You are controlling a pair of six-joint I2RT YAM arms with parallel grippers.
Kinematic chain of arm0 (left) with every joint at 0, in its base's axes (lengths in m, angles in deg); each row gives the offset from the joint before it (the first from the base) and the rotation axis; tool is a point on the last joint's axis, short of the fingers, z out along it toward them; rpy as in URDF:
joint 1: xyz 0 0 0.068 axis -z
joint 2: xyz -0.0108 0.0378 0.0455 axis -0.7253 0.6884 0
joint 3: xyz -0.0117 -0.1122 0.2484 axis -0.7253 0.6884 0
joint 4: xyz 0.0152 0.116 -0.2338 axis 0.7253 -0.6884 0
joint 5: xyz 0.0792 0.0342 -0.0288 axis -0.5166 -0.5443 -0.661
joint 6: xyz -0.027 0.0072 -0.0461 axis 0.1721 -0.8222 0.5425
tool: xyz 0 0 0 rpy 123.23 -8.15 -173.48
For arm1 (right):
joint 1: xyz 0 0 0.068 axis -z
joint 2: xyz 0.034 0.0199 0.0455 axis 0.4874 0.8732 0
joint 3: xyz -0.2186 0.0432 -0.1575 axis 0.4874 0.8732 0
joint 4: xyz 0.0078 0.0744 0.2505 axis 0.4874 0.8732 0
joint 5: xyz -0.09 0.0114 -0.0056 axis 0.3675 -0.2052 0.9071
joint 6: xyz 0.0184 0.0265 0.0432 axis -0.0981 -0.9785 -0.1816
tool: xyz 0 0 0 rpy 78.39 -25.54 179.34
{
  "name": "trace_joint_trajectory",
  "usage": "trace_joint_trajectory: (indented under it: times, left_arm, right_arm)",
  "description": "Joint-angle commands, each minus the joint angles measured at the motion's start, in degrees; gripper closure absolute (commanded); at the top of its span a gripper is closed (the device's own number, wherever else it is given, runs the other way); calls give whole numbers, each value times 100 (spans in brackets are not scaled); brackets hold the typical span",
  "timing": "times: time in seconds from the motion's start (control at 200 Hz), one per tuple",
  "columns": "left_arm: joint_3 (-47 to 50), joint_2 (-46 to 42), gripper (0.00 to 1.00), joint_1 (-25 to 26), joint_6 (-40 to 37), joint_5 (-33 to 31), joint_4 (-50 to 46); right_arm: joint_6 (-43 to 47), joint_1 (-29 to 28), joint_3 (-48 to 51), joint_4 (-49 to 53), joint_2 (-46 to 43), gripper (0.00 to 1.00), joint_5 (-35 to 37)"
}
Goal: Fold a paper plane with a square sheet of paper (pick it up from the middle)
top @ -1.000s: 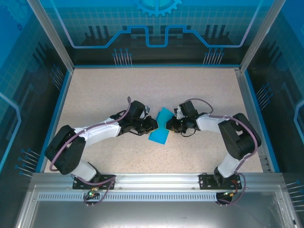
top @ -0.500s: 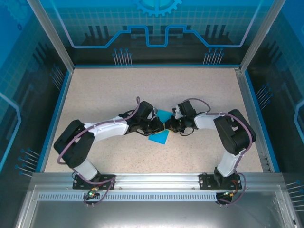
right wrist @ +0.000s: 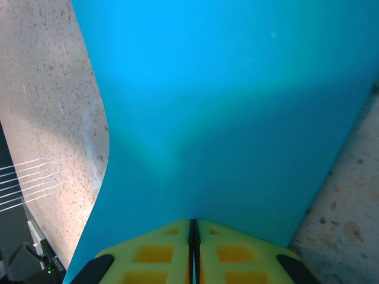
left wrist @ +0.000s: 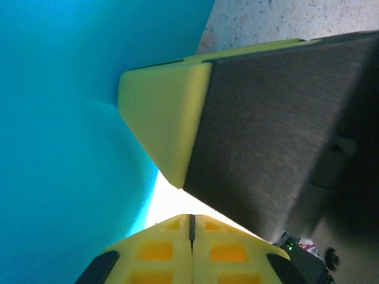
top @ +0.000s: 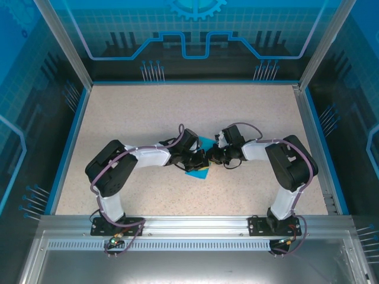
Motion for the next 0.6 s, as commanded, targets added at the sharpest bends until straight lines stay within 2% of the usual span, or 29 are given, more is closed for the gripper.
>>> trace_joint_trajectory:
  times: [0.0,0.595]
  left_arm:
    - [-154,129,94,60,-81,110,-60]
    - [-145,360,95,64,-204,-160,-377]
  right_arm:
    - [88,108,44,-84,-78,88,-166]
    - [243,238,400,-25,-340,88,-158]
